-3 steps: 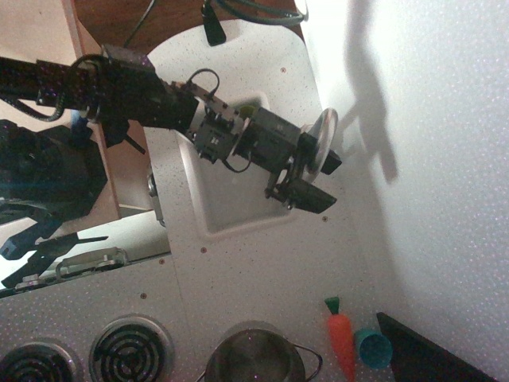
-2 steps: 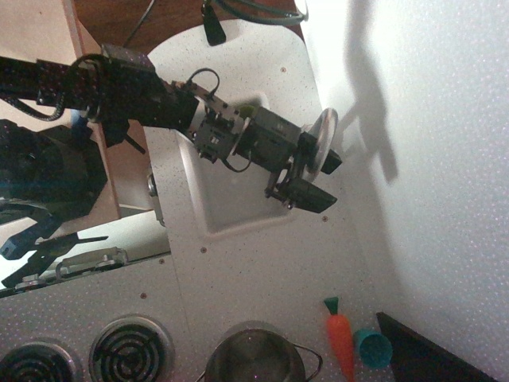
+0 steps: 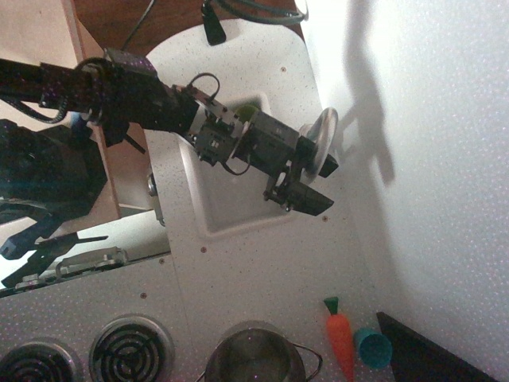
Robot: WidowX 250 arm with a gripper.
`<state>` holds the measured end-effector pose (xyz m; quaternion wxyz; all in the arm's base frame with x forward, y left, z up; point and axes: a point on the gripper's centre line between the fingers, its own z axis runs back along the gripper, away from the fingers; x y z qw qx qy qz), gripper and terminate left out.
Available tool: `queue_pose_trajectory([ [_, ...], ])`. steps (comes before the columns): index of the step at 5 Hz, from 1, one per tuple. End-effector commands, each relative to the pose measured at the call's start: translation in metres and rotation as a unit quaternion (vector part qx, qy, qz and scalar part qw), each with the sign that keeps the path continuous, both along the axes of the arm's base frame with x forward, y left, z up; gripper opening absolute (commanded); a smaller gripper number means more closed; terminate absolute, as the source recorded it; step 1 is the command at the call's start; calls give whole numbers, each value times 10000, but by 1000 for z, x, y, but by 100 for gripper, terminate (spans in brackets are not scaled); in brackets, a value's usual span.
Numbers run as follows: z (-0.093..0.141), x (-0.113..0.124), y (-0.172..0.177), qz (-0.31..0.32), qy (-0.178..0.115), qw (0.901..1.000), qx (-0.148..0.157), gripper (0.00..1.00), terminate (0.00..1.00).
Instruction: Turn faucet right
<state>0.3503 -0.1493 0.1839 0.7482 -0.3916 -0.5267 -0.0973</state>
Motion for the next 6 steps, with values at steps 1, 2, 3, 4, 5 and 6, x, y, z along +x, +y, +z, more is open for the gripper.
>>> queue_pose_trajectory([
  [1,8,1,1,-8,-150,9999,10,100,0],
  [2,8,1,1,-8,-150,9999,10,100,0],
  [3,13,6,-7,-165,-930,9914,-906,100,0],
  [4,12,9,-6,-301,-1169,9877,-997,100,0],
  [5,20,25,-7,-482,-1301,9875,-744,100,0],
  [6,31,45,-9,-443,-1439,9865,-640,100,0],
])
